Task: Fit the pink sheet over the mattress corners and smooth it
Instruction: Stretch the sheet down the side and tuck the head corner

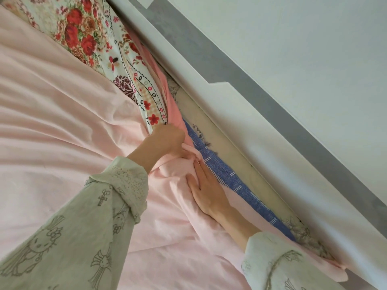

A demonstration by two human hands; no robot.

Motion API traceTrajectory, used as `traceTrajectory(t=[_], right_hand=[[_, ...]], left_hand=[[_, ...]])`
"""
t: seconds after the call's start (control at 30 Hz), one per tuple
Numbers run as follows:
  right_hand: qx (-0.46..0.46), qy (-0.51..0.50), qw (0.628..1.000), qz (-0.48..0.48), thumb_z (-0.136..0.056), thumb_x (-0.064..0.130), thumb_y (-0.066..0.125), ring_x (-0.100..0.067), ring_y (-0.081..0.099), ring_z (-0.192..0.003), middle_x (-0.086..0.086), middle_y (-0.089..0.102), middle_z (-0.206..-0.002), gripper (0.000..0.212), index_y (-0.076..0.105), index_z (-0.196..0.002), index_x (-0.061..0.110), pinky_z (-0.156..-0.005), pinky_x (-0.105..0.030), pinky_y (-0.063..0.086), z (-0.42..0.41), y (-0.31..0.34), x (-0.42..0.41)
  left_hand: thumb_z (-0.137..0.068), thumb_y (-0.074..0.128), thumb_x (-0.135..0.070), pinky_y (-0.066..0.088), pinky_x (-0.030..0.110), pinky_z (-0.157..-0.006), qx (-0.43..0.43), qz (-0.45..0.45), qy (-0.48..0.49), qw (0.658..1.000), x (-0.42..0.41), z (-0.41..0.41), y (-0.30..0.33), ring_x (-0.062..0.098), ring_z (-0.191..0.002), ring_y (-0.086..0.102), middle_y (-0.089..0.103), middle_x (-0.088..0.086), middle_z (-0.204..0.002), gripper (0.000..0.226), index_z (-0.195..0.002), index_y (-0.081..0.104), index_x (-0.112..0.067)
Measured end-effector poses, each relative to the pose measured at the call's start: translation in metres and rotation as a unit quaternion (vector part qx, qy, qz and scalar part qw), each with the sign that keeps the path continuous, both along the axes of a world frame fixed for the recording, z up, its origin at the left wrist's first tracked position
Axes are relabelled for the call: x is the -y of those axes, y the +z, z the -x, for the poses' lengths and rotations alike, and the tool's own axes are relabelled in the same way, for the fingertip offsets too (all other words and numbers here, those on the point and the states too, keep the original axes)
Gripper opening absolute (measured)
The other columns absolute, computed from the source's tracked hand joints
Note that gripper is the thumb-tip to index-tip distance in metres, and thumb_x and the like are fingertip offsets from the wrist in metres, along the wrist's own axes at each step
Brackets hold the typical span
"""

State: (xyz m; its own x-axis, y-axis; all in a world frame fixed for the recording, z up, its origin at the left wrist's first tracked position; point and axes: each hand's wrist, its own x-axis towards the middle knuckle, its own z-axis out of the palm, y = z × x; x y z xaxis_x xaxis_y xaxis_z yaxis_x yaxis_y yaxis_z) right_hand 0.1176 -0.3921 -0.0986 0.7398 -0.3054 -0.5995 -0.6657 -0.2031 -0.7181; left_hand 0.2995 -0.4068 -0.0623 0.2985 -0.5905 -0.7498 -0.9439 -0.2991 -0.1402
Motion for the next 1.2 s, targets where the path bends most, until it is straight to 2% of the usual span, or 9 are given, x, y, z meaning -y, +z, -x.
traceTrajectory(t=[0.13,0.27,0.37,0.53,0.63,0.7,0.83,0.97,1.2], right_hand=[[-0.01,0.001,1.0,0.007,-0.099,0.048,0.021,-0.014,0.009,-0.147,0.007,0.003,-0.16,0.06,0.003,-0.151,0.026,-0.121,-0.037,0.012,-0.001,-0.002,-0.001],[0.004,0.011,0.999,0.031,-0.098,0.051,0.019,-0.015,0.006,-0.147,0.007,0.0,-0.16,0.061,-0.003,-0.15,0.029,-0.121,-0.039,0.011,-0.001,-0.003,-0.005],[0.0,0.017,0.999,0.039,-0.097,0.052,0.017,-0.015,0.002,-0.148,0.007,-0.002,-0.16,0.061,-0.006,-0.15,0.03,-0.121,-0.041,0.009,-0.002,-0.005,-0.011],[-0.003,0.009,0.999,0.035,-0.095,0.055,0.016,-0.014,0.001,-0.147,0.01,-0.003,-0.16,0.062,-0.007,-0.149,0.033,-0.121,-0.043,0.008,-0.002,-0.009,-0.013],[-0.009,0.015,0.999,0.03,-0.095,0.056,0.015,-0.014,-0.001,-0.148,0.01,-0.006,-0.16,0.062,-0.009,-0.148,0.035,-0.121,-0.043,0.006,-0.001,-0.008,-0.014],[-0.007,0.018,0.999,0.035,-0.089,0.063,0.009,-0.015,-0.001,-0.148,0.01,-0.008,-0.159,0.068,-0.01,-0.148,0.034,-0.121,-0.044,0.006,-0.001,-0.005,-0.015],[0.009,0.025,0.997,0.075,-0.072,0.07,-0.009,-0.017,-0.002,-0.148,0.005,-0.01,-0.16,0.086,-0.013,-0.148,0.03,-0.12,-0.044,0.008,-0.001,-0.007,-0.02],[0.013,0.035,0.995,0.094,-0.082,0.071,0.005,-0.021,-0.003,-0.148,-0.001,-0.007,-0.16,0.083,-0.009,-0.15,0.025,-0.12,-0.046,0.005,-0.005,-0.013,-0.03],[0.038,0.026,0.995,0.083,-0.081,0.067,0.023,-0.019,0.004,-0.148,0.002,0.005,-0.16,0.078,0.008,-0.149,0.031,-0.119,-0.045,0.013,-0.004,-0.021,-0.022]], left_hand=[[-0.077,0.063,-0.05,0.036,0.031,-0.065,-0.056,-0.001,0.049,0.997,-0.001,-0.02,0.02,0.022,-0.074,0.045,0.049,0.005,-0.071,0.045,-0.054,0.044,-0.016],[-0.083,0.061,-0.037,0.036,0.034,-0.063,-0.167,0.078,0.17,0.968,-0.003,-0.032,0.034,0.022,-0.068,0.044,0.046,0.007,-0.072,0.033,-0.065,0.05,-0.012],[-0.079,0.064,-0.04,0.036,0.029,-0.061,-0.104,0.069,0.157,0.98,-0.002,-0.049,0.043,0.022,-0.069,0.05,0.053,0.002,-0.073,0.029,-0.071,0.052,-0.015],[-0.083,0.063,-0.034,0.035,0.041,-0.092,0.035,-0.018,0.105,0.994,0.006,-0.076,0.067,0.026,-0.101,0.056,0.064,0.003,-0.108,0.029,-0.108,0.062,-0.021],[-0.092,0.05,-0.036,0.042,0.04,-0.093,0.079,0.071,0.068,0.992,0.015,-0.075,0.066,0.027,-0.099,0.059,0.066,0.004,-0.103,0.027,-0.104,0.065,-0.017],[-0.094,0.046,-0.034,0.047,0.041,-0.09,0.042,0.155,0.104,0.982,0.023,-0.064,0.057,0.029,-0.101,0.059,0.064,0.006,-0.102,0.027,-0.102,0.064,-0.016],[-0.09,0.049,-0.019,0.04,0.04,-0.091,0.019,0.293,0.128,0.947,0.038,-0.041,0.039,0.029,-0.11,0.051,0.062,0.009,-0.105,0.021,-0.102,0.065,-0.016],[-0.087,0.052,-0.017,0.032,0.037,-0.09,-0.004,0.349,0.083,0.934,0.038,-0.033,0.028,0.029,-0.109,0.049,0.058,0.007,-0.105,0.019,-0.101,0.064,-0.014],[-0.091,0.044,-0.029,0.028,0.04,-0.1,0.006,0.195,0.082,0.977,0.036,-0.04,-0.025,0.025,-0.116,0.049,0.05,0.008,-0.125,0.032,-0.119,0.047,-0.012]])
